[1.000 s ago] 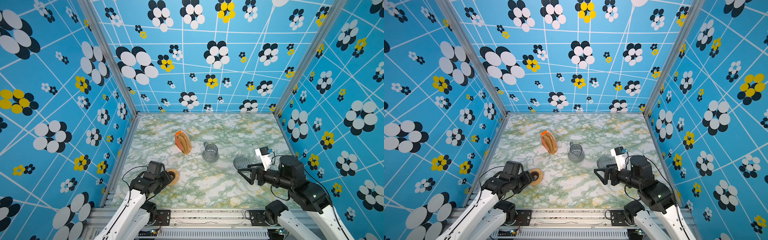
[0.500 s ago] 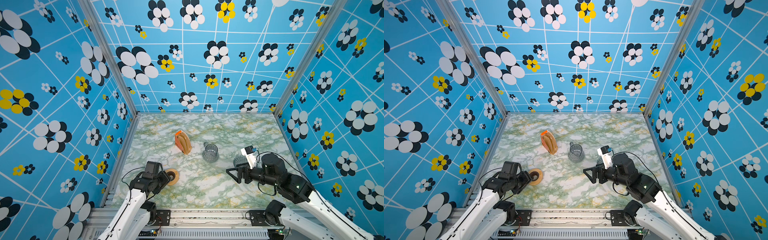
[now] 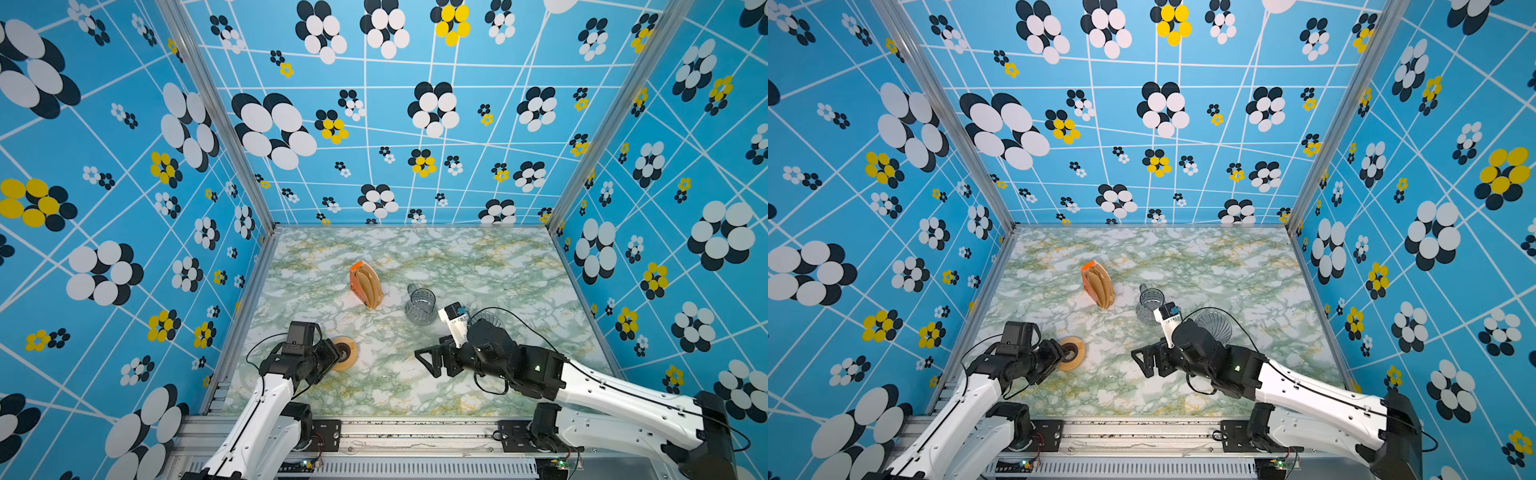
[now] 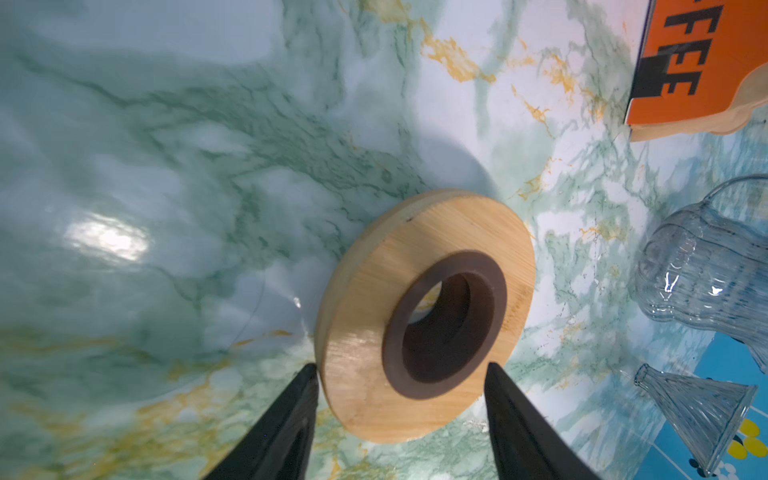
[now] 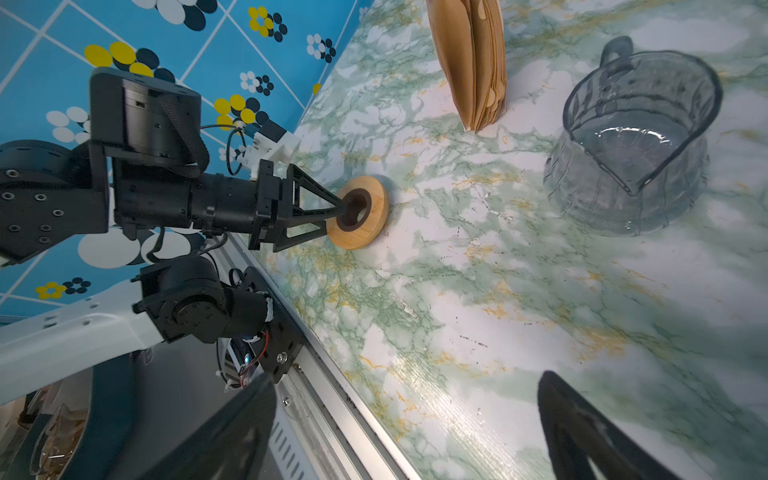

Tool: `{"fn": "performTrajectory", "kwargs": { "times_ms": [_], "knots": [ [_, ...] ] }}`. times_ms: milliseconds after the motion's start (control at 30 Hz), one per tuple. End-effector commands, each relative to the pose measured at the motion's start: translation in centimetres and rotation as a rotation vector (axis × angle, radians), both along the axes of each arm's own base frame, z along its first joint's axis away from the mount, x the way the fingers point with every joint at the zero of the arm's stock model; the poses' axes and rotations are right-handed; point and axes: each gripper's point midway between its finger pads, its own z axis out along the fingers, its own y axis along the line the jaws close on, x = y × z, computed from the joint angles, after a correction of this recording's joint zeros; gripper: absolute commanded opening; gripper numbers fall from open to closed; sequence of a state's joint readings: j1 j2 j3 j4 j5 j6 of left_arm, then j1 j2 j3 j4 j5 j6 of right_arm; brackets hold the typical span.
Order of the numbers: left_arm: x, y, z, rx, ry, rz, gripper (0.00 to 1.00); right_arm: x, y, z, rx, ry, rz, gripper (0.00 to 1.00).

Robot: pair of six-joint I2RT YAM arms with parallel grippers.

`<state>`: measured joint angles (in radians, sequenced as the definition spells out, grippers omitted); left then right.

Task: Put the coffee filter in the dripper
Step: 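Close the left gripper on the ring edge while the right reaches over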

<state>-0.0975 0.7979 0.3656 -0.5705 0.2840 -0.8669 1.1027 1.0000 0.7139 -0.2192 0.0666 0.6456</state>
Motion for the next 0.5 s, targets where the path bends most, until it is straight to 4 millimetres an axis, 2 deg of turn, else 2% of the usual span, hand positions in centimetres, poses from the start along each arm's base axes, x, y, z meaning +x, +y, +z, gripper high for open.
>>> {"fn": "performTrajectory", "kwargs": {
  "times_ms": [0, 100, 367, 467],
  "knots": [
    [0.4, -0.7, -0.3, -0.036, -0.03, -0.045, 0.64, 0.6, 2.0, 1.1, 0.066, -0.009, -0.036, 0.98],
    [0.4, -0.8, -0.6, -0.035, -0.023, -0.052, 0.62, 0.3, 2.7, 0.4, 0.05, -0.005, -0.029, 0.97],
    [2.0, -2.1, -0.2, -0.102, -0.091, -0.099, 0.57, 1.2, 1.9, -1.0, -0.005, -0.01, -0.094, 0.96],
    [2.5, -2.5, 0.4, -0.113, -0.129, -0.119, 0.57, 1.4, 2.9, -1.3, 0.028, 0.016, -0.102, 0.92]
  ]
}}
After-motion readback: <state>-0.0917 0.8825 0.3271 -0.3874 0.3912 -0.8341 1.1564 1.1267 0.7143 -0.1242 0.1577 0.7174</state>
